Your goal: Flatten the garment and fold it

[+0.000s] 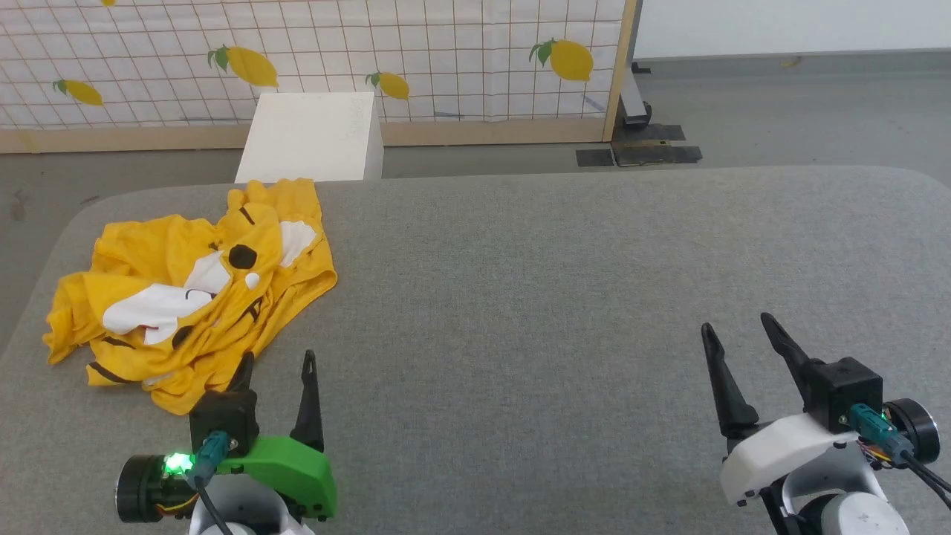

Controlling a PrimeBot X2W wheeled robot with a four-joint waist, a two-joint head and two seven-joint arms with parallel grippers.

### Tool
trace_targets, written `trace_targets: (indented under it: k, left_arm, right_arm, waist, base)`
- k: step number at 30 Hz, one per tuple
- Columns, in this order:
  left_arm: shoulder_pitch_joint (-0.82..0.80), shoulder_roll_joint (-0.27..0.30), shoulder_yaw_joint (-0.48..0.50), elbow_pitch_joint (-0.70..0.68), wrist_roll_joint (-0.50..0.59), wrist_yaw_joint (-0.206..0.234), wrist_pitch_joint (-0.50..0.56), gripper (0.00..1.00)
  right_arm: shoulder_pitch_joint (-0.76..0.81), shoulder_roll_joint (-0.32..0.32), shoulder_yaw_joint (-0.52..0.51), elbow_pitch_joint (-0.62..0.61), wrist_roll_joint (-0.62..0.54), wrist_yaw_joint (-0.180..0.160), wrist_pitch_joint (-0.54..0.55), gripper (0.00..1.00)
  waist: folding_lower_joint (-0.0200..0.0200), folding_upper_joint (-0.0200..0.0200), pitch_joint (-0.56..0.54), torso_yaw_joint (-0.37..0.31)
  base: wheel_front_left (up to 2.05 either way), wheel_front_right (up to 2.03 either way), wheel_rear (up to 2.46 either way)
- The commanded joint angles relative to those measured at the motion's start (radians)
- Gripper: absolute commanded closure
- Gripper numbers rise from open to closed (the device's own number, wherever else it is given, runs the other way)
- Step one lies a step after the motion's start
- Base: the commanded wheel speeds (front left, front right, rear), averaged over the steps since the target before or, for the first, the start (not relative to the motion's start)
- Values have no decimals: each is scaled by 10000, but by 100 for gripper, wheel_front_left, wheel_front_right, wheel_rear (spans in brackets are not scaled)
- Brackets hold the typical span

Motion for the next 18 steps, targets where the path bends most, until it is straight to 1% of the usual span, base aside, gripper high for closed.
trace_targets:
  k: [1, 18]
  left_arm:
    - [25, -2, -15, 53, -79, 50, -98, 0]
    - [29, -6, -137, 322, -419, 174, -452, 0]
  right_arm:
    - [50, 1, -33, 77, 129, -1, -114, 0]
    - [153, 2, -200, 414, 483, -3, -467, 0]
  waist:
    - [0, 0, 2, 0]
    - [0, 0, 13, 90]
  base:
    - [0, 0, 0]
    - [0, 0, 0]
